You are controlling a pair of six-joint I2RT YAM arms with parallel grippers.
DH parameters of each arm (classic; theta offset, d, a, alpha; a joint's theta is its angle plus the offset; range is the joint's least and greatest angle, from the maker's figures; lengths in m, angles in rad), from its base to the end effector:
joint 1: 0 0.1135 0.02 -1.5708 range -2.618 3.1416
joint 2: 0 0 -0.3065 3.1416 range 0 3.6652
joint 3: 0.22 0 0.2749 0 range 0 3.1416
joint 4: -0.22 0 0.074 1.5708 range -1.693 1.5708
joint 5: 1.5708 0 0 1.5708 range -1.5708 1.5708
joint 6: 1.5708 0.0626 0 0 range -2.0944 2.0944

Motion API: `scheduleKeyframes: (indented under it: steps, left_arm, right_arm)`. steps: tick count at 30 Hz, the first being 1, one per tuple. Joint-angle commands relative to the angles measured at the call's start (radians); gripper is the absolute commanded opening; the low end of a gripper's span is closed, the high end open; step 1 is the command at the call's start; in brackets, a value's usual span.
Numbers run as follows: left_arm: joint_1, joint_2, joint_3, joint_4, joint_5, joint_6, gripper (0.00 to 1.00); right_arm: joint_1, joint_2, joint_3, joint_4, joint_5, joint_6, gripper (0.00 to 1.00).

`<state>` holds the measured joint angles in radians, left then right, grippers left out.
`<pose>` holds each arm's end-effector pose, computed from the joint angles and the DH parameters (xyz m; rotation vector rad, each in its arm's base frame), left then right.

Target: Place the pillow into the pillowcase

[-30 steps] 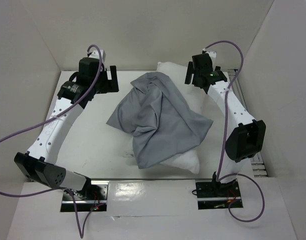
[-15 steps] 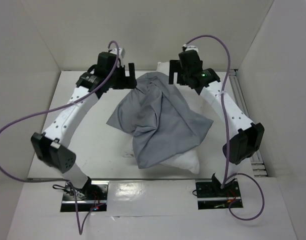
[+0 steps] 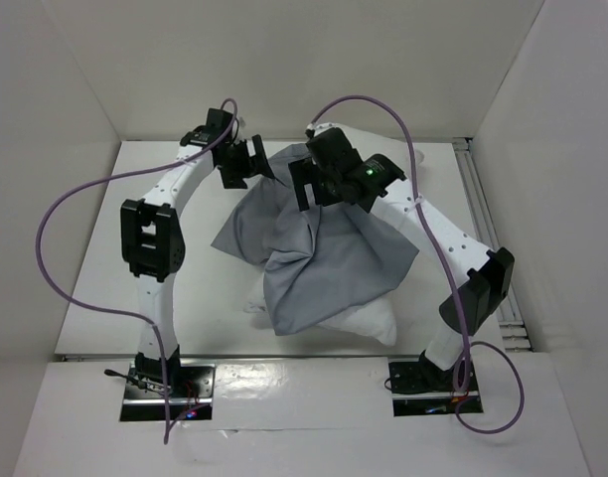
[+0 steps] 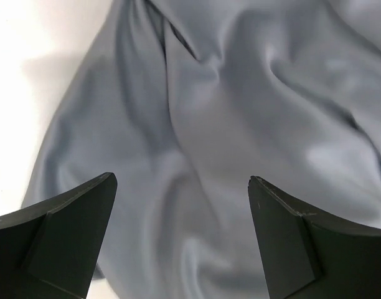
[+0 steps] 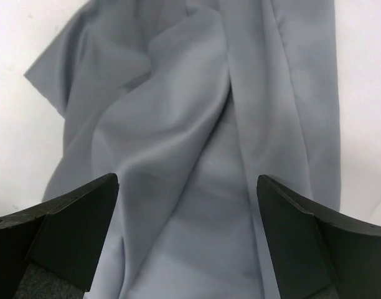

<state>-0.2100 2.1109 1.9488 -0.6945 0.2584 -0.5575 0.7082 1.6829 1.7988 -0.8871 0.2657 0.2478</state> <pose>0.5250 -0.1282 0.2906 -0.3123 2.4793 -0.6494 0.3223 0.2543 0.4150 -0.4003 2.2799 0.1750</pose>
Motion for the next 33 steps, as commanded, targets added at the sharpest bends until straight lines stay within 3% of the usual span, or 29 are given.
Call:
scheduleKeyframes:
  steps: [1,4,7,9,11,14,19,22,24,27,30,32,33]
  left_arm:
    - [0.014,0.127,0.164,-0.016,0.116,-0.055,1.0]
    - [0.014,0.159,0.176,-0.04,0.156,-0.044,0.98]
    - [0.005,0.065,0.032,-0.013,0.247,-0.022,0.98]
    - [-0.018,-0.081,-0.138,0.059,0.294,-0.007,1.0]
    - [-0.051,-0.179,-0.259,0.073,0.28,0.014,1.0]
    - [-0.086,-0.294,-0.31,0.101,0.37,0.036,1.0]
    - [-0.118,-0.367,-0.332,-0.003,0.34,0.074,1.0]
    - [-0.118,-0.455,-0.392,-0.068,0.216,0.097,1.0]
    - [-0.127,-0.537,-0.424,-0.098,0.18,0.119,1.0]
    - [-0.159,-0.606,-0.474,-0.149,0.171,0.177,1.0]
    - [-0.216,-0.643,-0.546,-0.203,0.171,0.199,1.0]
    - [-0.253,-0.689,-0.618,-0.203,0.18,0.186,1.0]
    - [-0.288,-0.704,-0.64,-0.186,0.18,0.168,1.0]
  right_arm:
    - [-0.004,0.004,0.05,-0.087,0.04,0.011,0.99]
    - [0.005,-0.035,0.034,-0.133,0.079,0.051,0.99]
    - [0.014,-0.131,-0.07,-0.197,0.179,0.177,0.99]
    - [-0.025,-0.207,-0.169,-0.181,0.188,0.256,0.99]
    - [-0.073,-0.316,-0.229,-0.118,0.105,0.271,0.99]
    - [-0.183,-0.354,-0.314,-0.079,-0.07,0.246,0.99]
    - [-0.17,-0.256,-0.314,-0.104,-0.06,0.203,0.97]
    - [-0.158,-0.247,-0.314,-0.116,-0.037,0.179,0.8]
    - [-0.158,-0.247,-0.314,-0.098,-0.103,0.136,0.66]
    - [-0.158,-0.238,-0.314,-0.108,-0.126,0.114,0.56]
    - [-0.148,-0.229,-0.314,-0.108,-0.135,0.105,0.28]
    - [-0.148,-0.229,-0.314,-0.108,-0.135,0.105,0.0]
    - [-0.148,-0.229,-0.302,-0.108,-0.135,0.105,0.0]
